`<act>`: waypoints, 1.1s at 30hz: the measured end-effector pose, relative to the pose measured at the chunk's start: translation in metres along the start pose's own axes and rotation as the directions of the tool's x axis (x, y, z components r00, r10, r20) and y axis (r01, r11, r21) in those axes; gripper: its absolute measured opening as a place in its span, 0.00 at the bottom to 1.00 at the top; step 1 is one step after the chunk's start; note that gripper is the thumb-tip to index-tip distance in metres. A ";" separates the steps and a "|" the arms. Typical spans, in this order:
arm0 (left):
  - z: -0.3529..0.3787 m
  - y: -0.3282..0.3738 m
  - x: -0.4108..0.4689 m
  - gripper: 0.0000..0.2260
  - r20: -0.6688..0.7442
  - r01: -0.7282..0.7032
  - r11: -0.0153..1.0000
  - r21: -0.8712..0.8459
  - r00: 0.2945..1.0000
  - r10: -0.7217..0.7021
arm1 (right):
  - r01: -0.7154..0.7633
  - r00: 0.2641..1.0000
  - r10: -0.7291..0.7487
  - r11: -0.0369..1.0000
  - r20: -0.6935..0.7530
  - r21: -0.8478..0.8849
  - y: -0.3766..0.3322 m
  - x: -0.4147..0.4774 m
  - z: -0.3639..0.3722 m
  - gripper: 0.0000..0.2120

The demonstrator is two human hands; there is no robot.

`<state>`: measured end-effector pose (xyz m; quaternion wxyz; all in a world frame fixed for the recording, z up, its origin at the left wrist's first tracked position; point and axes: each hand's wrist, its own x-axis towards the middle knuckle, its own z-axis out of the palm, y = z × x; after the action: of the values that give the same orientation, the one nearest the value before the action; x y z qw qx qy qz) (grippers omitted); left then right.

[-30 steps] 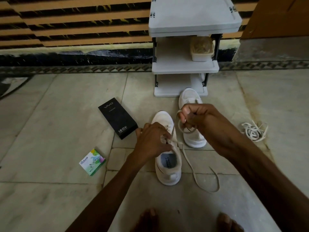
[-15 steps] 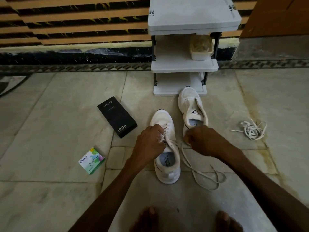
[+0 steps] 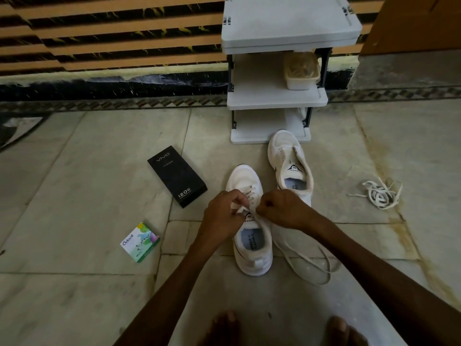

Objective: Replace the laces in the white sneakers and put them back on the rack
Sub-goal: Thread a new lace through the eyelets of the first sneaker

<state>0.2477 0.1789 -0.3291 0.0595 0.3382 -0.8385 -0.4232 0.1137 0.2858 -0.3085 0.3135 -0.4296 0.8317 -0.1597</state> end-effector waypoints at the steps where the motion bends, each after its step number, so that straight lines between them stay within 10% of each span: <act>1: 0.000 0.000 0.001 0.14 0.013 -0.004 1.000 0.023 1.000 0.004 | -0.036 0.999 0.035 0.991 0.008 0.127 0.000 -0.003 -0.007 0.13; 7: 0.000 0.015 0.011 0.15 0.140 -0.133 0.976 0.171 0.984 0.110 | -0.112 0.993 0.116 0.897 0.016 0.428 -0.018 -0.028 -0.061 0.11; 13: -0.023 0.049 0.015 0.05 0.201 -0.077 0.992 -0.104 0.975 0.097 | 0.043 0.997 -0.072 0.812 0.027 0.582 -0.031 -0.057 -0.091 0.13; 21: -0.071 0.092 0.018 0.06 -0.052 -0.134 0.917 -0.375 0.991 0.124 | 0.035 0.966 -0.018 0.998 0.256 -0.060 0.001 -0.049 -0.059 0.08; 25: -0.067 0.092 0.015 0.06 -0.039 -0.120 0.910 -0.397 0.993 0.113 | -0.109 0.894 0.139 0.990 0.425 -0.094 0.012 -0.039 -0.042 0.07; 30: -0.065 0.091 0.012 0.06 -0.046 -0.103 0.899 -0.425 0.995 0.092 | -0.093 0.925 -0.027 0.951 0.379 0.294 0.005 -0.045 -0.051 0.04; 33: -0.064 0.087 0.014 0.06 -0.001 -0.079 0.924 -0.374 0.996 0.085 | -0.091 0.994 0.020 0.697 0.108 0.711 -0.006 -0.045 -0.055 0.03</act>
<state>0.2169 0.1637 -0.2261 0.1338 0.2822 -0.7565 -0.5746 0.1011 0.3184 -0.2466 0.4981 -0.2560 0.7018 -0.4404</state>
